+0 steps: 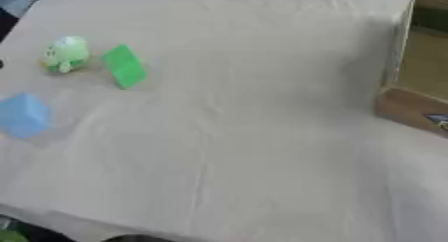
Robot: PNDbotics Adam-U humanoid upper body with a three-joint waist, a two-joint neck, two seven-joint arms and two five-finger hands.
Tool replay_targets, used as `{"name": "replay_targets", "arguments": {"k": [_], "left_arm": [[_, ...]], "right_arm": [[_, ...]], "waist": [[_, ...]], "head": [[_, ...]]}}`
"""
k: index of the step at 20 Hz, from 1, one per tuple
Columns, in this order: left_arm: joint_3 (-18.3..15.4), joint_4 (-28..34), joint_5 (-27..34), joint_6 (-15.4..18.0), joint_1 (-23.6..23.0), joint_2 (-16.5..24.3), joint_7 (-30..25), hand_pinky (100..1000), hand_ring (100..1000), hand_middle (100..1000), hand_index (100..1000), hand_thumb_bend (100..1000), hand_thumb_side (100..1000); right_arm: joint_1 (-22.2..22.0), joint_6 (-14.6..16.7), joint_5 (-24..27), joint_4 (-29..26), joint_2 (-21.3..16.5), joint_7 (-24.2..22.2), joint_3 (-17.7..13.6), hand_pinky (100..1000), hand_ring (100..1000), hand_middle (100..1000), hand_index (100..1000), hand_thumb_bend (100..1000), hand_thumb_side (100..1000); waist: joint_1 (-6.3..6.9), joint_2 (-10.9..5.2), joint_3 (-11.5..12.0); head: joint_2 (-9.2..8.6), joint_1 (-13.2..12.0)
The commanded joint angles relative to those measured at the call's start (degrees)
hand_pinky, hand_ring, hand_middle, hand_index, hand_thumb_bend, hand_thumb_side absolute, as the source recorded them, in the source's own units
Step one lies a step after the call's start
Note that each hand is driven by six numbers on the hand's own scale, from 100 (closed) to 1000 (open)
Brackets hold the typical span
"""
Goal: Pick up the objects with one hand, pass them to the other hand, and then place them into the box on the other side of the table.
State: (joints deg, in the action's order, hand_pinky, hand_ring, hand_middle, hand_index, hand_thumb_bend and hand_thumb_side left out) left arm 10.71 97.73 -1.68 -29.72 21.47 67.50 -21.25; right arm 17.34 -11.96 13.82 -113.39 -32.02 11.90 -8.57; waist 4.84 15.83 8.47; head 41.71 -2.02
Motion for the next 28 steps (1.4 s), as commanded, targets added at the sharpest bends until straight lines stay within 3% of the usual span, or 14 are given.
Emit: {"name": "replay_targets", "arguments": {"k": [1,7,15,25,28], "left_arm": [[0.38,-4.55,-3.27,1.30,2.23,0.86,-4.19,833,855,802,854,688,360],[2.77,-13.34,-8.68,4.78,6.57,-1.98,-12.42,853,870,787,836,722,100],[5.00,-22.90,-15.56,7.75,11.75,-6.93,-17.81,853,871,788,837,741,102],[4.95,-24.54,-16.04,9.17,14.09,-8.84,-18.91,856,872,795,849,722,142],[5.65,-25.44,-17.54,9.33,15.09,-9.55,-20.32,863,880,808,866,755,146]], "right_arm": [[0.54,-0.13,-0.34,-1.20,-1.47,-0.14,-0.13,989,980,881,1000,100,465],[0.67,-0.21,-0.24,-1.20,-1.35,-0.25,-0.10,989,977,878,1000,100,464],[0.75,-0.24,-0.12,-1.20,-1.18,-0.45,-0.03,990,976,877,1000,100,466],[0.64,-0.35,-0.18,-1.20,-1.20,-0.62,0.03,990,977,876,1000,100,468],[0.69,-0.36,-0.14,-1.20,-1.19,-0.68,0.09,990,977,876,1000,100,468]], "waist": [[-0.16,-1.34,-0.02],[-0.17,-1.43,-0.33],[-0.32,-1.44,-0.65],[-0.40,-1.42,-0.60],[-0.38,-1.45,-0.71]], "head": [[-0.20,-0.54],[-0.31,-1.42],[-0.35,-1.63],[-1.33,-1.08],[-1.67,-1.22]]}}
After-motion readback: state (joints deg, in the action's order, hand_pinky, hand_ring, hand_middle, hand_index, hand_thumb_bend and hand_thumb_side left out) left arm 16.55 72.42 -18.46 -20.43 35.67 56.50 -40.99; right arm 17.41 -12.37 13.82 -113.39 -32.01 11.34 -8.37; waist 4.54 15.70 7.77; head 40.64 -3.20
